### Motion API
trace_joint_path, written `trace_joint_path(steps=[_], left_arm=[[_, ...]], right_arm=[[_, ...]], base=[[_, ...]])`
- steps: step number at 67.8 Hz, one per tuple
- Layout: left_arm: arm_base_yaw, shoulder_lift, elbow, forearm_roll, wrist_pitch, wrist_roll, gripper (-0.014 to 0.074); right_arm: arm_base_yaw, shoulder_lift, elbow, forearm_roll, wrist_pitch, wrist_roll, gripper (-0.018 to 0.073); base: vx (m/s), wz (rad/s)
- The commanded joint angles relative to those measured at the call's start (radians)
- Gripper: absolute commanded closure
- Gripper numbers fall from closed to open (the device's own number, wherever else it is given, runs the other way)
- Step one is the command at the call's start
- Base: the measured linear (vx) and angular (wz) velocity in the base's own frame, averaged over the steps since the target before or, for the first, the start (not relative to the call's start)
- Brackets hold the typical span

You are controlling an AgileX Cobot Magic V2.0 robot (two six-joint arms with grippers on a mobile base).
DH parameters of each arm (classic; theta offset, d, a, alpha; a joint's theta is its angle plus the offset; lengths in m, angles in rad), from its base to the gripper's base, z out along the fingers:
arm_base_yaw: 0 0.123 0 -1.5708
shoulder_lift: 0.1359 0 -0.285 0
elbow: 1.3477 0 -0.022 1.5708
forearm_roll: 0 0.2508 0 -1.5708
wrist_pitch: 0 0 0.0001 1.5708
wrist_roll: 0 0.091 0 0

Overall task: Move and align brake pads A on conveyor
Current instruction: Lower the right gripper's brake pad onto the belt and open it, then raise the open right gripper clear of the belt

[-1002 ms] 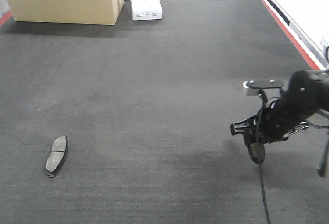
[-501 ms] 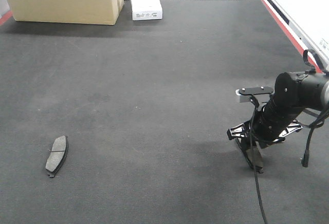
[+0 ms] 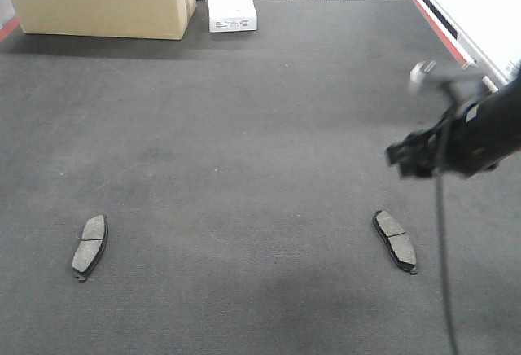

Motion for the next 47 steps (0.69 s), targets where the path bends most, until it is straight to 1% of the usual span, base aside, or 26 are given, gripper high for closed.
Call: trace_joint_path(steps=[1, 11, 28, 36, 47], left_arm=[[-0.003, 0.008, -0.024, 0.0, -0.067, -0.005, 0.0094], [-0.003, 0.008, -0.024, 0.0, -0.067, -0.005, 0.0094], [-0.003, 0.008, -0.024, 0.0, -0.067, -0.005, 0.0094], [-0.003, 0.008, -0.024, 0.0, -0.067, -0.005, 0.0094], [-0.003, 0.008, -0.024, 0.0, -0.067, -0.005, 0.0094]], right_arm=[[-0.003, -0.126, -0.024, -0.007, -0.016, -0.011, 0.0143], [-0.003, -0.297, 0.068, -0.007, -0.077, -0.01, 0.0143], [-0.003, -0.629, 0.376, 0.002, -0.271, -0.011, 0.0143], [-0.003, -0.78, 0.486, 0.001, -0.31, -0.011, 0.0144], [-0.003, -0.983, 0.608, 0.002, -0.315, -0.011, 0.0144]], base=[[0.0, 0.0], [0.0, 0.0], [0.0, 0.0], [0.0, 0.0], [0.0, 0.0]])
